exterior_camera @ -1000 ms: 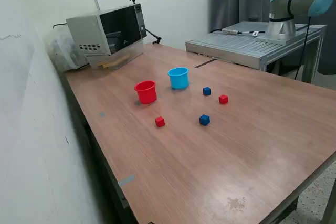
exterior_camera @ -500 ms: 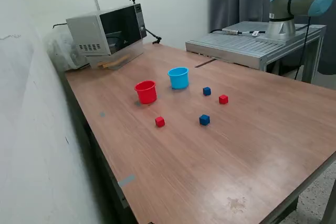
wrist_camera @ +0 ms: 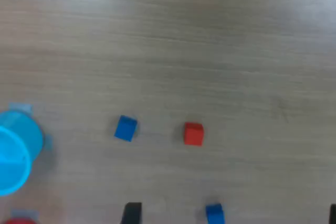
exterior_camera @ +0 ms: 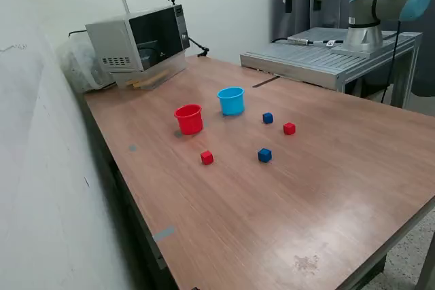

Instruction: Place red objects in the red bin, and blue objects in the blue bin.

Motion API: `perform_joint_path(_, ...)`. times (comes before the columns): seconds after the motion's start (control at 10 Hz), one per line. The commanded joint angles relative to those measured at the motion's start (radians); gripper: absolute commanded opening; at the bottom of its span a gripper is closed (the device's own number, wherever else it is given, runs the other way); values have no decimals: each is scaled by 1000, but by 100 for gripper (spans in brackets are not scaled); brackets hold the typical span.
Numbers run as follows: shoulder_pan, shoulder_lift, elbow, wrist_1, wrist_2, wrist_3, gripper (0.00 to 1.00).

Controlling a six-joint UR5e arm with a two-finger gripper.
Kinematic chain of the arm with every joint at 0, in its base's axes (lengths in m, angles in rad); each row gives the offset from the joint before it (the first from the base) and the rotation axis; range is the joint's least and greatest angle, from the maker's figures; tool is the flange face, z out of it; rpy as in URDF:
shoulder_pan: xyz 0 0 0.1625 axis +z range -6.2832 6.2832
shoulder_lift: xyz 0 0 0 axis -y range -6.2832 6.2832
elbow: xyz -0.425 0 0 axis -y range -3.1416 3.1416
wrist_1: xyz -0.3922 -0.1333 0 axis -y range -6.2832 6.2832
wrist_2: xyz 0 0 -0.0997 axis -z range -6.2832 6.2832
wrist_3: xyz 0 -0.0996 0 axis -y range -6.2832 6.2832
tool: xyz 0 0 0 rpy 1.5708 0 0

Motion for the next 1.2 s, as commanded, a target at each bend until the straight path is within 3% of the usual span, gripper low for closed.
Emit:
perform_joint_path(0.0, -3, 228, 95, -245, 0, 42, 100)
perform_joint_path(0.5, -48, 443, 88, -392, 0, 69, 100)
perform_joint_path(1.1, -98, 526, 52, -451, -6, 89, 100)
